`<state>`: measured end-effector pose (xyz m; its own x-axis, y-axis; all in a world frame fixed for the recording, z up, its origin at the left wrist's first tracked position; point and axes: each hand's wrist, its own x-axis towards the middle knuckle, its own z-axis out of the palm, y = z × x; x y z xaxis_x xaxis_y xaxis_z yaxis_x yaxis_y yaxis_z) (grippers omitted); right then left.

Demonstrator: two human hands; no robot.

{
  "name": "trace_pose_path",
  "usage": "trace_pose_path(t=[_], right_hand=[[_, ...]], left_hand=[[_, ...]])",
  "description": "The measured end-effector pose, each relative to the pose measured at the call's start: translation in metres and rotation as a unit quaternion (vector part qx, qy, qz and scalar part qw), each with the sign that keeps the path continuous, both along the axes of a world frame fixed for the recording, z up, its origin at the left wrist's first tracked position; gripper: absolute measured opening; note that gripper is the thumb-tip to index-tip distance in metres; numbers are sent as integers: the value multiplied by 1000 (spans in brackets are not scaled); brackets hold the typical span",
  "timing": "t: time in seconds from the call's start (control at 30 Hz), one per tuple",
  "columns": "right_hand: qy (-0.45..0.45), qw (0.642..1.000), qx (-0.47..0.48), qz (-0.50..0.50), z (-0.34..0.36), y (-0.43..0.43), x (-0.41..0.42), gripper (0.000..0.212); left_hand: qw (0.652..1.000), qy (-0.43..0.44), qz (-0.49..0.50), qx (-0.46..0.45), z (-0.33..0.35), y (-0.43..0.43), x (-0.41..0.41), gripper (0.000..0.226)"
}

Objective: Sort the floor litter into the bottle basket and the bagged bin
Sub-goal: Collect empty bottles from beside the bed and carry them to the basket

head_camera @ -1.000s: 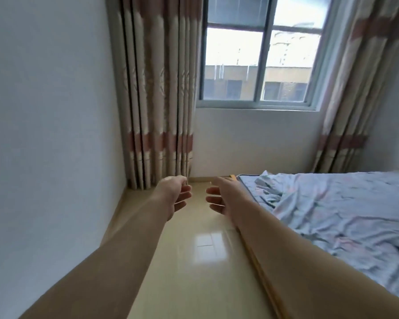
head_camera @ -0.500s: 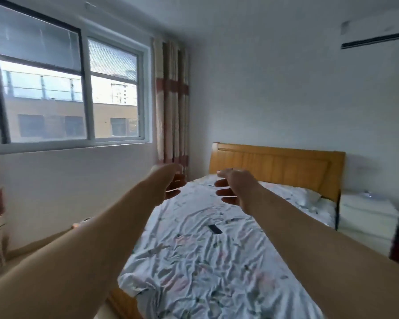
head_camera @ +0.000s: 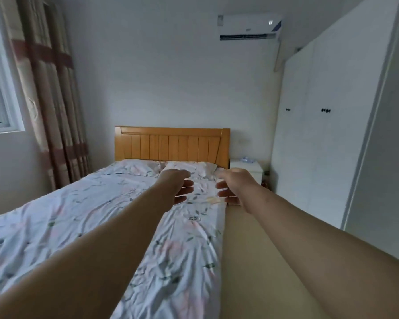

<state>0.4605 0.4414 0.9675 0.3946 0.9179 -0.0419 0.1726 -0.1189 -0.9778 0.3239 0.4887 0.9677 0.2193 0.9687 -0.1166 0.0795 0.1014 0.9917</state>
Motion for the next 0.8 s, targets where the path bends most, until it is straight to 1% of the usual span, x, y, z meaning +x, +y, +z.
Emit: trace_pose_path(t=[0.07, 0.2, 0.3, 0.4, 0.5, 0.63, 0.7, 0.8], right_hand=[[10, 1000, -12, -5, -12, 0, 16, 16], [-8, 1000, -17, -16, -28, 5, 61, 14], [-23, 998, -13, -52, -30, 12, 129, 10], [-32, 997, -15, -70, -29, 25, 196, 14], [-44, 996, -22, -78, -28, 39, 249, 9], [-75, 994, -32, -76, -30, 73, 310, 7], [-71, 994, -43, -70, -36, 101, 341, 8], [-63, 994, -54, -65, -46, 135, 366, 8]], left_hand=[[1000, 7, -9, -16, -12, -3, 28, 9], [999, 16, -20, -29, -26, 9, 83, 16], [999, 16, -38, -30, -29, 26, 140, 19], [998, 21, -49, -26, -27, 43, 195, 16], [998, 32, -53, -15, -24, 61, 248, 14], [996, 41, -76, 1, -30, 95, 318, 16], [994, 59, -87, -4, -40, 119, 352, 18], [993, 87, -83, -15, -52, 153, 374, 15]])
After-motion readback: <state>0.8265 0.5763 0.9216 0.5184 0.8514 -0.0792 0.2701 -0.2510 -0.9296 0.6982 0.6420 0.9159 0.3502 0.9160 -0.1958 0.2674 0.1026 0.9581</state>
